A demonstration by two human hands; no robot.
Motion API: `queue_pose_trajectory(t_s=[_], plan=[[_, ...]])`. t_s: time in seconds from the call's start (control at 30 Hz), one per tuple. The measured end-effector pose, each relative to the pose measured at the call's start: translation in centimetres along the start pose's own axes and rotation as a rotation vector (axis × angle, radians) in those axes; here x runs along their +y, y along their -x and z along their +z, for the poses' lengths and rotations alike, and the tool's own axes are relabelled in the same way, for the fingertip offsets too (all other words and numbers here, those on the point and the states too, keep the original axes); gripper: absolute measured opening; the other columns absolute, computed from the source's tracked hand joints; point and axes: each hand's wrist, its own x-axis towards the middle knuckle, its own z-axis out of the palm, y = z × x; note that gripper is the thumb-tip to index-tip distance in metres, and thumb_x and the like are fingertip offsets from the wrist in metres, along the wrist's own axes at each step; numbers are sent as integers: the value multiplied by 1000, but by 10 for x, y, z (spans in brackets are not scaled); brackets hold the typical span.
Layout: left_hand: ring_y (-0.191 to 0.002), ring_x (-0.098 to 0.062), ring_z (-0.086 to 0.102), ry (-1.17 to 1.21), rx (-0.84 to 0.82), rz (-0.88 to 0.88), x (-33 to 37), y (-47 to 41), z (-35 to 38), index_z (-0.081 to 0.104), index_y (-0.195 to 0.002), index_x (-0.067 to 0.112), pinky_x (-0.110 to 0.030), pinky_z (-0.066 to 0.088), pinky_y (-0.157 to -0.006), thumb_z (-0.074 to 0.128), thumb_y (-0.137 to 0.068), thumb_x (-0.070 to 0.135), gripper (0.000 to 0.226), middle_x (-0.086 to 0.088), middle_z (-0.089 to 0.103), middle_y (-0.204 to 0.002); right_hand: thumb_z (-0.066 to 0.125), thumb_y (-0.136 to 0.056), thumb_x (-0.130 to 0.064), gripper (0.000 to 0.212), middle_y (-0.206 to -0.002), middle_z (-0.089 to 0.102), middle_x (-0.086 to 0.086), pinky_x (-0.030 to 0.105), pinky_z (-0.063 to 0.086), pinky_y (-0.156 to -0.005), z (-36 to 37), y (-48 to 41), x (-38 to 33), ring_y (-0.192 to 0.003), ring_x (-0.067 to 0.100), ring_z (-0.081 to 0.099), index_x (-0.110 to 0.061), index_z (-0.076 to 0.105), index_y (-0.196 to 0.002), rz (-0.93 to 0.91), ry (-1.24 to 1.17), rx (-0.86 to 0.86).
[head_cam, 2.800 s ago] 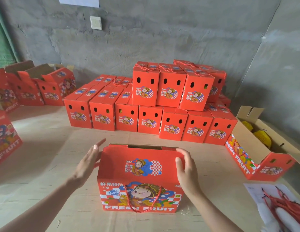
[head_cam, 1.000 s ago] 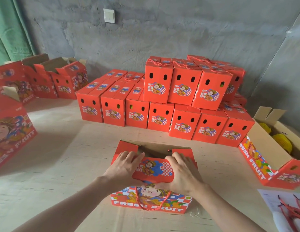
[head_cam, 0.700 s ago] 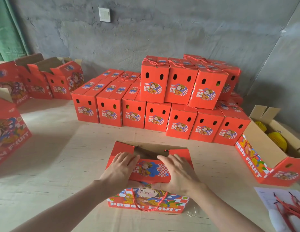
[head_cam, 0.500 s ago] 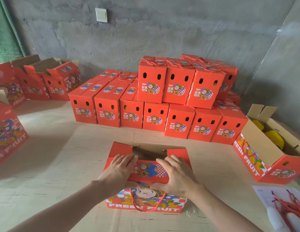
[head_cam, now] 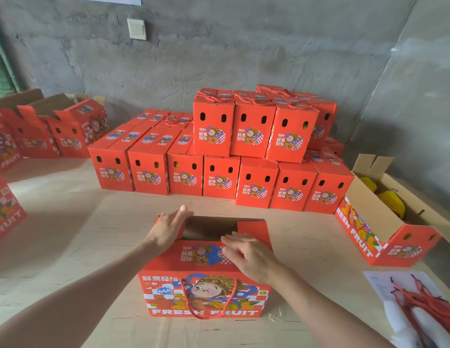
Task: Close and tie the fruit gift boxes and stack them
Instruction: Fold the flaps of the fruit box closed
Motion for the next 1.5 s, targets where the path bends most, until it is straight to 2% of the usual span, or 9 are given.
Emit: queue_pose_trajectory(t_s=[0.1, 0.2, 0.37, 0.5, 0.7, 0.87, 0.97, 1.17, 1.5], plan=[[-131, -29, 41, -128, 182, -95, -12, -10, -11, 43, -139, 11, -31, 34, -101, 43, -98, 11, 41, -14, 46, -142, 44, -101, -21, 34, -144, 47, -3, 15, 20, -107, 2, -6, 0, -138, 11, 36, -16, 55, -134, 5, -34, 110], [-133, -33, 32, -305, 261, -339, -24, -14, -17, 33, -143, 7, -43, 28, -108, 57, -92, 26, 59, -15, 36, -146, 48, -99, -23, 36, -154, 31, -1, 23, 10, -112, 4, -9, 2, -146, 16, 19, -20, 54, -135, 53, -12, 187], [-99, -28, 60, 242, 47, -478, -23, -16, -30, 63, -109, 5, -39, 45, -93, 56, -94, 12, 18, -15, 65, -112, 40, -96, -53, 73, -160, -7, 10, 44, -3, -116, 4, -14, 4, -147, 30, -7, -27, 2, -153, 350, 198, 233], [-99, -34, 60, 405, 113, -431, -23, -21, -29, 58, -119, 1, -49, 49, -94, 54, -87, -9, 34, -21, 63, -109, 16, -101, -50, 62, -160, -12, 4, 39, -13, -114, 3, -15, 4, -146, 21, -17, -16, 8, -153, 260, 352, 75], [-116, -27, 54, 265, 351, -177, -27, -13, -21, 53, -111, 10, -47, 47, -96, 65, -78, -11, 41, -12, 59, -121, 47, -96, -45, 43, -113, 54, 6, 34, 36, -93, 2, -8, -2, -109, 21, 47, -11, 66, -115, 222, 338, 406], [-104, -24, 59, 74, 435, 36, -32, 0, -22, 57, -113, 5, -34, 44, -89, 72, -76, -3, 41, -10, 64, -113, 60, -91, -14, 25, -69, 58, 9, 26, 38, -62, -4, 3, -3, -67, 21, 52, -4, 56, -69, 266, -64, 709], [-104, -26, 60, 5, 421, 105, -39, 8, -24, 55, -122, 3, -33, 45, -90, 70, -77, -6, 49, -13, 62, -116, 56, -93, -12, 10, -94, 60, 15, 7, 36, -55, -10, 2, -1, -76, 22, 57, -6, 49, -92, 406, -304, 850], [-102, -30, 64, -167, 198, 209, -32, 6, -40, 52, -83, 12, -31, 46, -84, 65, -79, -12, 27, -9, 68, -110, 64, -89, -9, 70, -145, 28, -4, -2, 24, -96, -13, 2, -2, -133, 9, 28, -11, 26, -147, 266, -420, 704], [-118, -15, 40, -336, -352, 10, -30, 19, -54, 17, -145, 17, -28, 45, -93, 40, -61, 88, 112, 2, 36, -130, 62, -92, -21, 14, -146, 43, 5, 21, 22, -110, -19, 19, 35, -140, 12, 30, -8, 61, -96, 113, -182, 308]])
